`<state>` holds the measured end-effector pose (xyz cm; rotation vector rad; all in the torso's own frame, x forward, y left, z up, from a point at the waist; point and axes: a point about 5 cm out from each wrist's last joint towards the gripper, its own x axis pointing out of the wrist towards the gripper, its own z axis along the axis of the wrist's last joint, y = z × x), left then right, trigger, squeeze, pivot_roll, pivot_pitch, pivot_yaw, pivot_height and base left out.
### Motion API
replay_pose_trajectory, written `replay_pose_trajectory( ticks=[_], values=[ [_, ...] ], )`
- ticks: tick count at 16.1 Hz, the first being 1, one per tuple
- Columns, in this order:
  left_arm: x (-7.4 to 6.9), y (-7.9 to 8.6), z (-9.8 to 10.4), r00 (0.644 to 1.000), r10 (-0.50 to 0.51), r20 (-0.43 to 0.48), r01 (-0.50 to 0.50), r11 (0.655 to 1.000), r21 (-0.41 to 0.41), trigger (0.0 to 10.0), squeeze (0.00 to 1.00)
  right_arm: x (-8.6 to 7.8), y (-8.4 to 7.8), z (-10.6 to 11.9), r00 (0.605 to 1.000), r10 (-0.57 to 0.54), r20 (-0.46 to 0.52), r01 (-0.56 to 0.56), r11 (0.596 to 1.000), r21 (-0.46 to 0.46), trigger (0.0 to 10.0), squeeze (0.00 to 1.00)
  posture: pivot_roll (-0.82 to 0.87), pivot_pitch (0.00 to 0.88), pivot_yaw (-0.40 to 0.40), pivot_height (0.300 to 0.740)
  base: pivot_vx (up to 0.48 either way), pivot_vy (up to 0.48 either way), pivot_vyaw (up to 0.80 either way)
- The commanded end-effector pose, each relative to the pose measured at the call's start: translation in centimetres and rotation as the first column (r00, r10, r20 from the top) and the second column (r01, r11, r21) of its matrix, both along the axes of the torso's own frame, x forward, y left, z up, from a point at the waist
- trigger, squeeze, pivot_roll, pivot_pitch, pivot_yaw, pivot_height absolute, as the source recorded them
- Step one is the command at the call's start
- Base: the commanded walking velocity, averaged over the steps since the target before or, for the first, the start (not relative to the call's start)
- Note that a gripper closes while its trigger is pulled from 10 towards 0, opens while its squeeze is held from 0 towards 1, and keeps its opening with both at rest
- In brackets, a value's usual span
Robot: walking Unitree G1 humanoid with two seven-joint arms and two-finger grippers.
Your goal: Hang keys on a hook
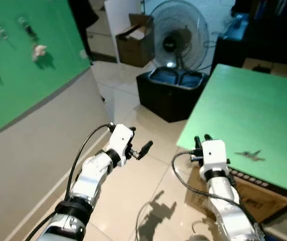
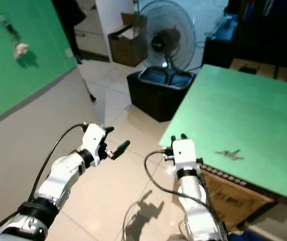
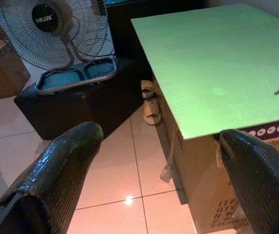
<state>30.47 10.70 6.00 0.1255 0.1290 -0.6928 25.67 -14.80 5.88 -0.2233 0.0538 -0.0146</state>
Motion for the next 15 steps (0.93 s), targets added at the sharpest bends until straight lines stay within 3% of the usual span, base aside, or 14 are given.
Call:
replay_pose_trajectory(
  ticks=[1,5,6,15],
  values=[
    [0.1,-0.5,0.1,1.000,-0.021,0.005,0.021,1.000,0.017,10.0,0.00,0.1,-0.5,0.1,1.000,-0.023,0.006,0.023,1.000,0.008,10.0,0.00,-0.27,0.000,0.145,0.703,0.000,0.000,-0.49],
    [0.1,-0.1,0.0,1.000,0.022,0.004,-0.022,1.000,0.012,10.0,0.00,0.0,-0.4,-0.2,1.000,-0.016,-0.004,0.016,1.000,0.016,10.0,0.00,-0.26,0.000,0.136,0.703,0.000,0.000,-0.49],
    [0.4,0.1,0.2,0.998,0.058,-0.011,-0.058,0.998,-0.026,10.0,0.00,0.2,-0.2,-0.3,1.000,-0.003,-0.008,0.003,1.000,0.018,10.0,0.00,-0.24,0.000,0.128,0.703,0.000,0.000,-0.50],
    [0.4,1.4,0.3,0.994,0.104,0.017,-0.104,0.995,-0.012,10.0,0.00,1.0,-0.1,-0.6,1.000,0.017,-0.019,-0.017,1.000,0.024,10.0,0.00,-0.19,0.000,0.093,0.703,0.000,0.000,-0.50]
  ],
)
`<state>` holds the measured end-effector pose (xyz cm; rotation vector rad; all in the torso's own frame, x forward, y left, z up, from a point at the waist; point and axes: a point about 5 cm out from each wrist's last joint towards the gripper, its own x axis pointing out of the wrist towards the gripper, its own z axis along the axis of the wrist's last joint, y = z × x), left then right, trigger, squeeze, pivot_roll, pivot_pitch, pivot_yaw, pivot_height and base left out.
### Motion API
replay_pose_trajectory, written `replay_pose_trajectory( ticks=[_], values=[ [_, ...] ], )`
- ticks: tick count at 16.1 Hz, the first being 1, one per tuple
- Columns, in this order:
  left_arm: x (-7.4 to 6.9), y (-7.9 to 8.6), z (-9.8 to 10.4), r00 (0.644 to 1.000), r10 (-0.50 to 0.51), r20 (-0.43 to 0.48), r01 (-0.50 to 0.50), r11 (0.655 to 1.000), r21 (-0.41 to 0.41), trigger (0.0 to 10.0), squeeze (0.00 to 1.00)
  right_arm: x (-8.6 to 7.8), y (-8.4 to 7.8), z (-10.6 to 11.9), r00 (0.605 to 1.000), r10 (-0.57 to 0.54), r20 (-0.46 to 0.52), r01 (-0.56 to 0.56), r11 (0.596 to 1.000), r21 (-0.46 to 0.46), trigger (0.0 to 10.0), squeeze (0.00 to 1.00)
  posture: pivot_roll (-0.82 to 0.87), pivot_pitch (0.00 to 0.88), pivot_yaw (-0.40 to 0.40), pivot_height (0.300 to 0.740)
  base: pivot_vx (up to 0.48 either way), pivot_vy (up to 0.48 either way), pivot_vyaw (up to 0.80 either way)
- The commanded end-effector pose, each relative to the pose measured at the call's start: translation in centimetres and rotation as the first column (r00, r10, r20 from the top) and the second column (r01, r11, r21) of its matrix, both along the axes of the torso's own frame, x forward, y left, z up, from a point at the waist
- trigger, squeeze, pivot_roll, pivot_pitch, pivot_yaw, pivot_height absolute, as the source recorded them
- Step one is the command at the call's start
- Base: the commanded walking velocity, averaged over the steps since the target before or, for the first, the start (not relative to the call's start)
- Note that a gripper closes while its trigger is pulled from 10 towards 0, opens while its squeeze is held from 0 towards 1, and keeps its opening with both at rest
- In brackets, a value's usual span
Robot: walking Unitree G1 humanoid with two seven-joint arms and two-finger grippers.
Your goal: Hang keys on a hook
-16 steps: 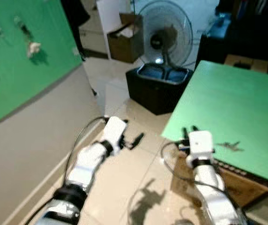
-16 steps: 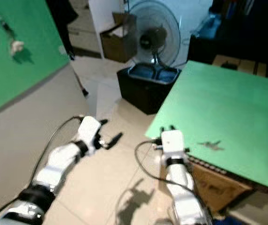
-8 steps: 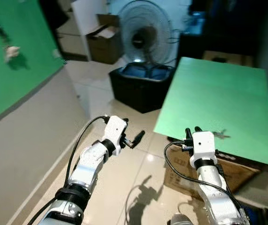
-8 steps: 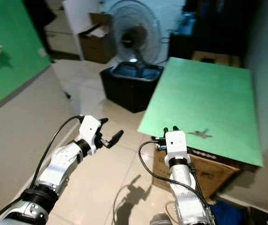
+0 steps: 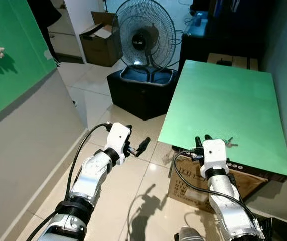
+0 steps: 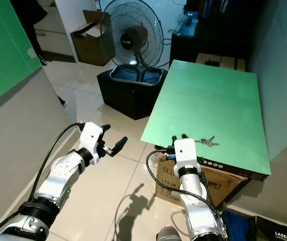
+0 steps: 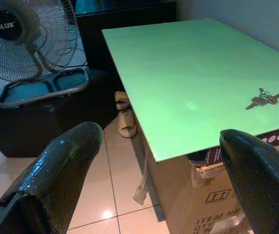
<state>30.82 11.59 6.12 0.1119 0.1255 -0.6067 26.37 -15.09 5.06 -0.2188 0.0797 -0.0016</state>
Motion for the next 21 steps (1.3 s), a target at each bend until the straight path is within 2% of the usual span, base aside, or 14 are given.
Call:
replay_pose_trajectory(
  ticks=[1,4,6,8,9,11,14,21],
  values=[
    [0.0,0.6,0.2,1.000,0.026,0.016,-0.026,1.000,0.007,10.0,0.00,0.3,0.3,0.2,1.000,0.013,0.008,-0.014,1.000,0.021,10.0,0.00,-0.19,0.000,0.092,0.703,0.000,0.000,-0.49],
    [-0.1,0.6,0.2,0.999,0.030,0.022,-0.030,1.000,-0.003,10.0,0.00,0.4,0.2,0.2,1.000,0.018,0.011,-0.018,1.000,0.017,10.0,0.00,-0.19,0.000,0.081,0.703,0.000,0.000,-0.50],
    [0.2,1.0,0.6,0.996,0.084,0.039,-0.081,0.995,-0.061,10.0,0.00,0.3,-0.2,0.4,1.000,0.019,0.023,-0.019,1.000,0.015,10.0,0.00,-0.18,0.000,0.061,0.703,0.000,0.000,-0.49],
    [0.5,1.6,0.7,0.981,0.192,-0.014,-0.191,0.963,-0.189,10.0,0.00,0.4,-0.7,0.8,0.999,0.018,0.045,-0.018,1.000,0.000,10.0,0.00,-0.19,0.000,0.055,0.703,0.000,0.000,-0.50],
    [0.5,1.5,0.6,0.979,0.202,-0.030,-0.203,0.957,-0.209,10.0,0.00,0.5,-0.9,1.1,0.998,0.013,0.057,-0.013,1.000,-0.004,10.0,0.00,-0.22,0.000,0.073,0.703,0.000,0.000,-0.49],
    [0.6,0.1,0.2,0.986,0.162,-0.043,-0.167,0.969,-0.184,10.0,0.00,0.2,-1.0,1.5,0.997,-0.016,0.081,0.017,1.000,-0.011,10.0,0.00,-0.27,0.000,0.117,0.703,0.000,0.000,-0.49],
    [1.0,-1.4,0.6,0.993,0.109,-0.051,-0.117,0.973,-0.197,10.0,0.00,-0.1,-1.5,1.3,0.995,-0.058,0.085,0.059,0.998,-0.005,10.0,0.00,-0.30,0.000,0.152,0.703,0.000,0.000,-0.49],
    [1.4,-1.2,0.9,0.996,0.085,-0.018,-0.086,0.984,-0.158,10.0,0.00,0.3,-1.1,1.3,0.996,-0.053,0.079,0.053,0.999,0.002,10.0,0.00,-0.27,0.000,0.147,0.703,0.000,0.000,-0.49]
  ],
)
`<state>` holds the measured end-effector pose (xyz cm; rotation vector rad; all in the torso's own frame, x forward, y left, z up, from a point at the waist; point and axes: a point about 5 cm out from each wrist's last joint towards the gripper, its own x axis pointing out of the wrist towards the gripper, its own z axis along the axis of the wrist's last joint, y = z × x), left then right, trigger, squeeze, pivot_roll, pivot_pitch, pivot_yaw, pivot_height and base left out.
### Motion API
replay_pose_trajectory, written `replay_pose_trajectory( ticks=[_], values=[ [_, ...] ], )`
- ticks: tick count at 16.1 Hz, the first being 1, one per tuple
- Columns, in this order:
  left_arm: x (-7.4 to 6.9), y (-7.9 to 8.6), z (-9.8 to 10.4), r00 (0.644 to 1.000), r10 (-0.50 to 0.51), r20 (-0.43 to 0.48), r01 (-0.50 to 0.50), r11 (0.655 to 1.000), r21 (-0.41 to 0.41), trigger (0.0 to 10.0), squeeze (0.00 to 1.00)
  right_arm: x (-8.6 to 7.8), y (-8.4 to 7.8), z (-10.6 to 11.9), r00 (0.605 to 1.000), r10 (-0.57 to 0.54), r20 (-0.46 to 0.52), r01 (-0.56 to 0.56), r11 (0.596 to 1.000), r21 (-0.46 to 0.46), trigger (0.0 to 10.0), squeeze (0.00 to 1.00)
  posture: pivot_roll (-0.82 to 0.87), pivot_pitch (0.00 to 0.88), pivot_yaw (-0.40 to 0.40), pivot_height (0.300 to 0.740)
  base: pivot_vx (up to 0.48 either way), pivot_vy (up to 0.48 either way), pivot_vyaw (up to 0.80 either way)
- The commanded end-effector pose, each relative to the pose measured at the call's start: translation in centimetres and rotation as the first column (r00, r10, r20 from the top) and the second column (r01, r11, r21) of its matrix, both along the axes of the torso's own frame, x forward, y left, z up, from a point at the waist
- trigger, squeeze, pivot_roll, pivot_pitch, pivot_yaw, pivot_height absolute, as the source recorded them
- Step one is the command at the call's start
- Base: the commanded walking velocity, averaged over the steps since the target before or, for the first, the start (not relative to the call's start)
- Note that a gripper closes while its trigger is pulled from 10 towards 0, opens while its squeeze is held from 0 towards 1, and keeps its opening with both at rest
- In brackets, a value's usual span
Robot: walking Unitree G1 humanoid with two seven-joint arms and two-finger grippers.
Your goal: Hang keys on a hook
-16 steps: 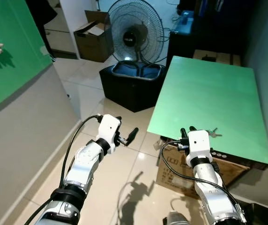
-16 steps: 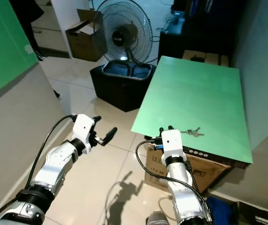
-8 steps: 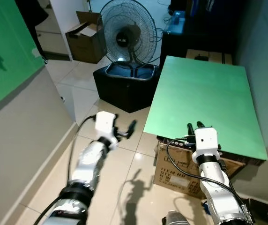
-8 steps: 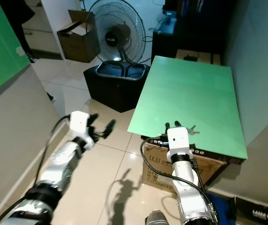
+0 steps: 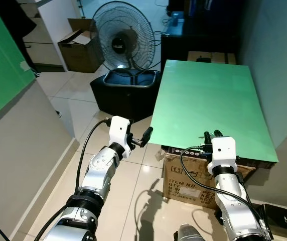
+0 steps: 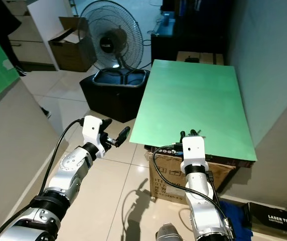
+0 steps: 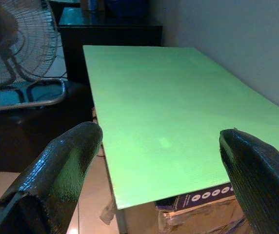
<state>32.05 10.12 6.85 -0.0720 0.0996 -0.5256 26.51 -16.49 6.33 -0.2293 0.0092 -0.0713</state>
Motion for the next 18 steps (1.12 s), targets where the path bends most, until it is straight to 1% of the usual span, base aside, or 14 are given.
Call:
replay_pose_trajectory(
  ticks=[1,2,4,6,10,14,15,16,18],
  values=[
    [0.11,0.44,0.24,1.000,-0.008,0.019,0.008,1.000,0.019,10.0,0.00,0.22,0.49,0.01,1.000,0.015,0.001,-0.015,1.000,0.014,10.0,0.00,-0.27,0.000,0.144,0.703,0.000,0.000,-0.48],
    [0.15,0.57,0.29,1.000,-0.011,0.023,0.011,1.000,0.018,10.0,0.00,0.30,0.56,0.00,1.000,0.016,0.000,-0.016,1.000,0.014,10.0,0.00,-0.27,0.000,0.143,0.703,0.000,0.000,-0.49],
    [0.30,0.84,0.48,0.999,-0.017,0.039,0.015,0.999,0.042,10.0,0.00,0.41,0.53,0.04,1.000,0.012,-0.003,-0.012,1.000,-0.018,10.0,0.00,-0.26,0.000,0.137,0.699,0.000,0.000,-0.47],
    [0.27,0.86,0.74,0.996,-0.055,0.065,0.050,0.997,0.065,10.0,0.00,0.50,0.54,-0.09,1.000,0.013,-0.017,-0.014,0.999,-0.043,10.0,0.00,-0.26,0.000,0.136,0.695,0.000,-0.480,0.00],
    [-0.09,0.49,0.61,0.992,-0.109,0.068,0.104,0.992,0.077,10.0,0.00,0.37,0.90,-0.18,0.999,0.035,-0.011,-0.035,0.998,-0.054,10.0,0.00,-0.26,0.000,0.140,0.695,0.000,-0.480,0.00],
    [-0.03,0.46,0.60,0.991,-0.114,0.068,0.108,0.990,0.085,10.0,0.00,0.30,0.80,-0.18,1.000,0.023,-0.004,-0.023,0.997,-0.071,10.0,0.00,-0.26,0.000,0.143,0.695,0.000,0.000,0.00],
    [-0.02,0.49,0.61,0.991,-0.113,0.068,0.107,0.991,0.085,10.0,0.00,0.30,0.74,-0.28,1.000,0.014,-0.011,-0.015,0.998,-0.059,10.0,0.00,-0.26,0.000,0.143,0.695,0.000,0.000,0.00],
    [-0.01,0.56,0.60,0.992,-0.110,0.069,0.104,0.991,0.085,10.0,0.00,0.28,0.68,-0.40,1.000,0.004,-0.017,-0.004,1.000,-0.030,10.0,0.00,-0.26,0.000,0.144,0.695,0.000,0.000,-0.63],
    [-0.04,0.64,0.57,0.992,-0.108,0.068,0.102,0.991,0.085,10.0,0.00,0.22,0.72,-0.52,1.000,0.001,-0.021,-0.001,1.000,-0.017,10.0,0.00,-0.25,0.000,0.144,0.695,0.000,0.000,-0.63]
  ],
)
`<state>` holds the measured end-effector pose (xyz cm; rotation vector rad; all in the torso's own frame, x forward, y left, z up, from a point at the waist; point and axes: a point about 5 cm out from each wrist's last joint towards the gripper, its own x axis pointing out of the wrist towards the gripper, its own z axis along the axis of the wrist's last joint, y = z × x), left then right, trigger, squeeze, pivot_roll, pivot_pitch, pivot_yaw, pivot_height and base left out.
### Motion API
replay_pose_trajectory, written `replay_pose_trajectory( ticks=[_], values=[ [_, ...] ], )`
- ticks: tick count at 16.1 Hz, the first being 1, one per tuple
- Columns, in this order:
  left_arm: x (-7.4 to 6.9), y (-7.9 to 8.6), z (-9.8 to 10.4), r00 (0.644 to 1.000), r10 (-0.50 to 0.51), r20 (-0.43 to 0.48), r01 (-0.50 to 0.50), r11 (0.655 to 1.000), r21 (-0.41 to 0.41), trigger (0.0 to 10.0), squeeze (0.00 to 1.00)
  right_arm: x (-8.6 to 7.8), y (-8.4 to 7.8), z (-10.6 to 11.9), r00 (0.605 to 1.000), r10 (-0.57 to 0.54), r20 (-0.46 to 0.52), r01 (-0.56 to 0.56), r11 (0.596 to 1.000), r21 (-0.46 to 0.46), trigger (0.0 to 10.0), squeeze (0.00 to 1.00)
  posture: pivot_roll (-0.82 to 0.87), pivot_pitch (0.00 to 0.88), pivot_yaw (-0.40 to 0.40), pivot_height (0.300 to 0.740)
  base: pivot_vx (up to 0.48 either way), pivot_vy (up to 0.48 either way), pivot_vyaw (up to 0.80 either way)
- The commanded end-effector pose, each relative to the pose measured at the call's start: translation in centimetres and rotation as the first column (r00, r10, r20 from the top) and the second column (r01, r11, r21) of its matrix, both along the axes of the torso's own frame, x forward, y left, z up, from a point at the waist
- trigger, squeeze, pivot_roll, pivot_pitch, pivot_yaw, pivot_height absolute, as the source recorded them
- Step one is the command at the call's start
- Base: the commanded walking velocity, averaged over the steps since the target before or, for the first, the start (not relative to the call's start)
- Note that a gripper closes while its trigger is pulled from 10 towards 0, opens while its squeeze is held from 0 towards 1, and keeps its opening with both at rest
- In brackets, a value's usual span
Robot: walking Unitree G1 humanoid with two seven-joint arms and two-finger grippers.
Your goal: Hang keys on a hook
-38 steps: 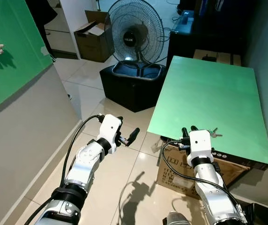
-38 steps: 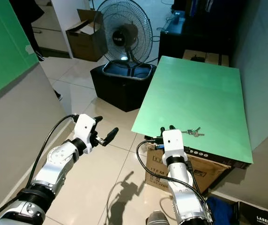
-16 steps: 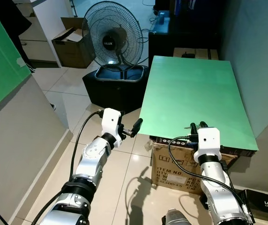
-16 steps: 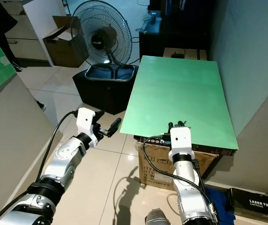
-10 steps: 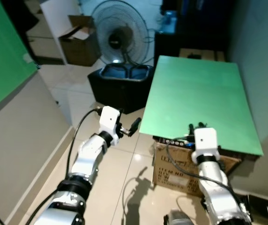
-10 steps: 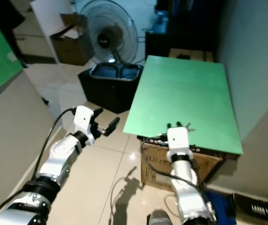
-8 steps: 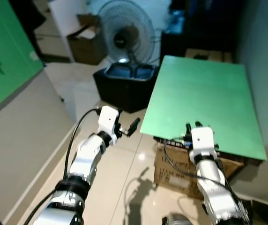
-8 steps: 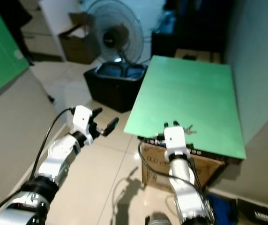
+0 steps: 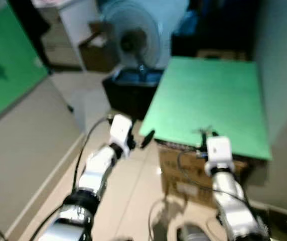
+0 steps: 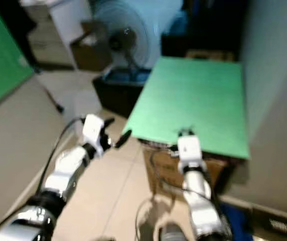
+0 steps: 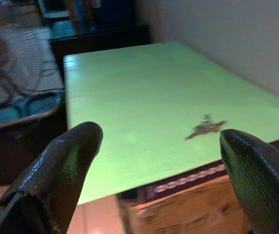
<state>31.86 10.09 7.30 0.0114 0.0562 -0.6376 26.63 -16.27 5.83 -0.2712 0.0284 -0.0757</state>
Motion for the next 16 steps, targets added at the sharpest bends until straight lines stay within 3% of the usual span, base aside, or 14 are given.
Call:
replay_pose_trajectory(
  ticks=[1,3,7,10,16],
  values=[
    [0.14,0.68,0.09,1.000,0.009,0.008,-0.009,1.000,0.022,10.0,0.00,0.13,0.47,-0.09,1.000,0.004,-0.007,-0.004,1.000,0.011,10.0,0.00,-0.25,0.000,0.143,0.695,0.000,0.000,-0.63],
    [0.14,0.74,-0.07,1.000,0.016,0.003,-0.017,0.999,0.045,10.0,0.00,0.28,0.38,-0.58,0.998,-0.022,-0.058,0.020,0.999,-0.032,10.0,0.00,-0.25,0.000,0.143,0.695,0.000,0.000,-0.31],
    [0.04,0.96,-0.18,1.000,0.021,0.001,-0.021,0.999,0.050,10.0,0.00,0.53,0.74,-0.54,0.998,-0.003,-0.067,0.005,0.999,0.038,10.0,0.00,-0.24,0.000,0.142,0.710,0.000,0.000,0.20],
    [-0.06,1.10,-0.28,1.000,0.024,0.001,-0.024,0.998,0.056,10.0,0.00,0.64,0.48,-0.44,0.998,-0.030,-0.064,0.033,0.998,0.046,10.0,0.00,-0.24,0.000,0.139,0.738,0.000,0.000,0.00],
    [-0.14,0.97,-0.24,1.000,0.018,0.009,-0.019,0.998,0.058,10.0,0.00,0.58,0.70,-0.65,0.997,-0.011,-0.076,0.014,0.999,0.032,10.0,0.00,-0.24,0.000,0.139,0.740,0.000,0.000,0.00]
  ],
)
